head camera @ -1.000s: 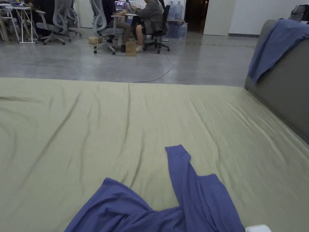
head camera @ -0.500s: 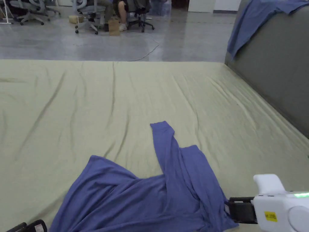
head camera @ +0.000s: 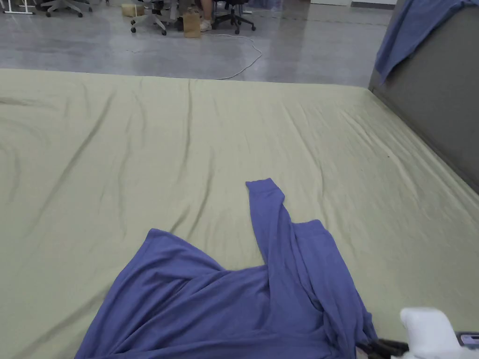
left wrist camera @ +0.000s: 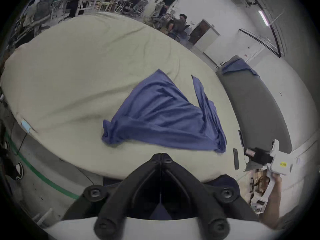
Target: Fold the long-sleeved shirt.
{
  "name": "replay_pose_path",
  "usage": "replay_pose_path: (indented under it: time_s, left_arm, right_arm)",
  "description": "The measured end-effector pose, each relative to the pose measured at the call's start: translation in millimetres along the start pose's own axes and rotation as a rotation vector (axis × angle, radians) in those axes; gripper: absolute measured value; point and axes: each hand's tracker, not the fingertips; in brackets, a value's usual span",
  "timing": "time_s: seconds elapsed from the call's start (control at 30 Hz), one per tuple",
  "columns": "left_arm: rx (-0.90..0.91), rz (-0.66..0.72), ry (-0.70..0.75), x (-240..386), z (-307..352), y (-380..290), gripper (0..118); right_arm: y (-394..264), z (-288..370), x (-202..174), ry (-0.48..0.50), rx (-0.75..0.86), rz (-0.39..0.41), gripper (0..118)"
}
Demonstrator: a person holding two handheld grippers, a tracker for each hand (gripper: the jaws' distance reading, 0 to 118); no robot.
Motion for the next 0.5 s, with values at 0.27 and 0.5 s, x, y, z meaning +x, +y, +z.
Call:
replay_pose_path:
  time_s: [0.27, 0.5]
  left_arm:
    - [0.066, -0.013, 0.060, -6.0, -6.3, 33.0, 0]
    - [0.010, -0.092, 0.193, -15.0, -26.8, 43.1, 51]
  right_arm:
    - [172.6, -94.7, -28.1, -0.030, 0.162, 0.128, 0]
    - [273.0, -279.6, -21.1, -0.065, 0.063, 0.029, 117]
